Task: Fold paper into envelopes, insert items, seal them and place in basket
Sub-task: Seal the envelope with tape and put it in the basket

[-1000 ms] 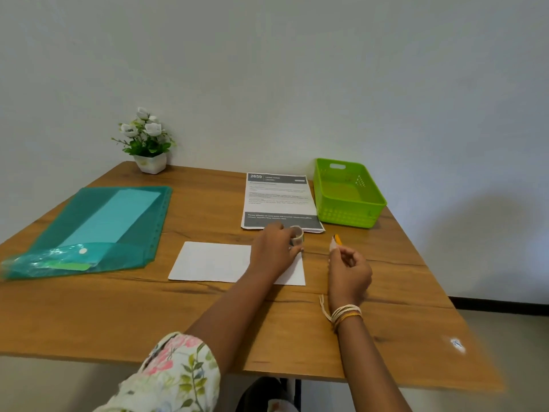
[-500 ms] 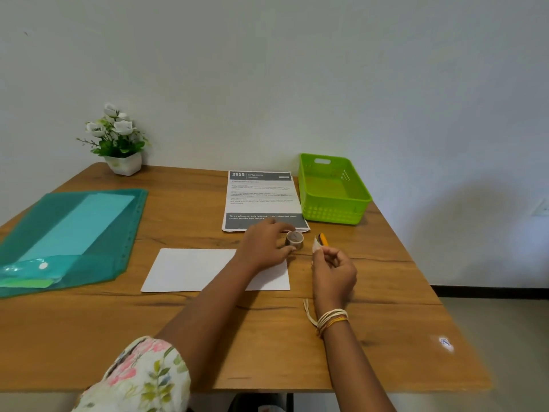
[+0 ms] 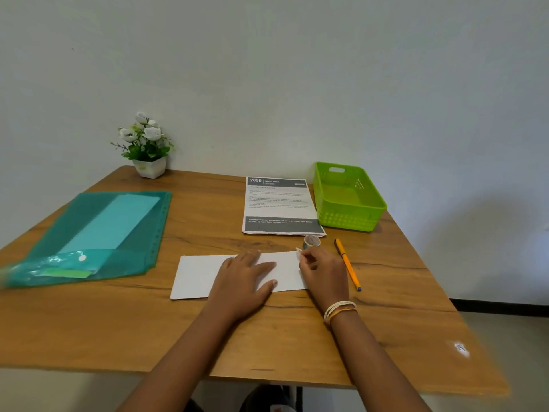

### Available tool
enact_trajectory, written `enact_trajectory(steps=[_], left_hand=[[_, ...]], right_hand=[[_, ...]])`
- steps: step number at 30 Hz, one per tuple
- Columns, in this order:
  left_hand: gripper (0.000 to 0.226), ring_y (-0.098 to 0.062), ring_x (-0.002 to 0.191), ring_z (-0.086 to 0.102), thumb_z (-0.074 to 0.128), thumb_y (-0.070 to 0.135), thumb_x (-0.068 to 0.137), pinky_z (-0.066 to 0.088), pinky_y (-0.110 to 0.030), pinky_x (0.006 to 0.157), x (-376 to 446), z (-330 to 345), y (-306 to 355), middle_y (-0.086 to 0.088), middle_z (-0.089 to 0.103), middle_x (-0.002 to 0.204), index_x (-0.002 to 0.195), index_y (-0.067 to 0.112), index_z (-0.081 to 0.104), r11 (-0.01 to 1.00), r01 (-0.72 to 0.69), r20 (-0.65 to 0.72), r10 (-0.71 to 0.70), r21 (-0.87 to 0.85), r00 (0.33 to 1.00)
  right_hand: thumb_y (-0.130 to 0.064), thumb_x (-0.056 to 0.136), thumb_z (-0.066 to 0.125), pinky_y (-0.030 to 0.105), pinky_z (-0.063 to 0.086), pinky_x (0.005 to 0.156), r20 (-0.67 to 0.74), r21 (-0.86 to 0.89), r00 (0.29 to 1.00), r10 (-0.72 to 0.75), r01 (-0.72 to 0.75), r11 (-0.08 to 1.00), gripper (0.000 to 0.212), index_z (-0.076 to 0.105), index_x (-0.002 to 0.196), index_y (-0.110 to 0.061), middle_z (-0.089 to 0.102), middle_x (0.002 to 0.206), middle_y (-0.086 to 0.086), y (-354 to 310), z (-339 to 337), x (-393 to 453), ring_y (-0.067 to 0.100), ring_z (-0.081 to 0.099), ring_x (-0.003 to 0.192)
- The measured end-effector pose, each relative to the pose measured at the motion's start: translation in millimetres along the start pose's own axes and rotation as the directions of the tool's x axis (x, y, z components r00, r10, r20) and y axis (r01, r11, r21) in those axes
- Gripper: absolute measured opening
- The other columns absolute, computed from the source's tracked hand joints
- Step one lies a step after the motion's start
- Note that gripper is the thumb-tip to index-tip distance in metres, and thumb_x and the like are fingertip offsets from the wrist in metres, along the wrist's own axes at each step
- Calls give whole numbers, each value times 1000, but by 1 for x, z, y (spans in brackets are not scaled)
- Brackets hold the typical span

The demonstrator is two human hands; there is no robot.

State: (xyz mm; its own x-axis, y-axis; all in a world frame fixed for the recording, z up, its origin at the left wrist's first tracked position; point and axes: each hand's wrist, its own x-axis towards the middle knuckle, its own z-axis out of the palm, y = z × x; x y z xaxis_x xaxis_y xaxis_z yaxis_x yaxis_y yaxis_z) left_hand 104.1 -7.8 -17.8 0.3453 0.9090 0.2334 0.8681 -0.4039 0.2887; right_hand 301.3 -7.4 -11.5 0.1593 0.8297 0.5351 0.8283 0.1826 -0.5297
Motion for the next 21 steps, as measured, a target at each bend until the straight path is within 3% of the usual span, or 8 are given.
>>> enact_trajectory(steps=[6, 13, 21], left_hand=[[53, -13, 140, 28, 36, 62, 91, 21, -37, 114, -1, -1, -1, 5, 35, 153, 140, 42, 44, 1000, -1, 6, 1, -1, 1000], [53, -13, 139, 30, 38, 61, 90, 23, -38, 116, 0, 0, -1, 6, 36, 152, 139, 42, 44, 1000, 3, 13, -3, -16, 1000], [53, -13, 140, 29, 38, 62, 91, 22, -39, 116, -1, -1, 0, 6, 35, 152, 139, 42, 43, 1000, 14, 21, -14, -24, 1000]], right_hand=[[-23, 83, 69, 25, 45, 55, 104, -154, 978, -182, 196, 968, 3, 70, 85, -21, 66, 76, -3, 0, 3, 3, 14, 60, 69], [-21, 83, 69, 22, 42, 55, 102, -199, 971, -215, 231, 952, 3, 71, 85, -20, 65, 76, -3, 5, 7, 4, 12, 57, 68], [-19, 80, 72, 26, 50, 56, 143, -243, 973, -184, 215, 946, 12, 73, 92, -20, 68, 83, -1, 6, 8, 6, 15, 61, 74]])
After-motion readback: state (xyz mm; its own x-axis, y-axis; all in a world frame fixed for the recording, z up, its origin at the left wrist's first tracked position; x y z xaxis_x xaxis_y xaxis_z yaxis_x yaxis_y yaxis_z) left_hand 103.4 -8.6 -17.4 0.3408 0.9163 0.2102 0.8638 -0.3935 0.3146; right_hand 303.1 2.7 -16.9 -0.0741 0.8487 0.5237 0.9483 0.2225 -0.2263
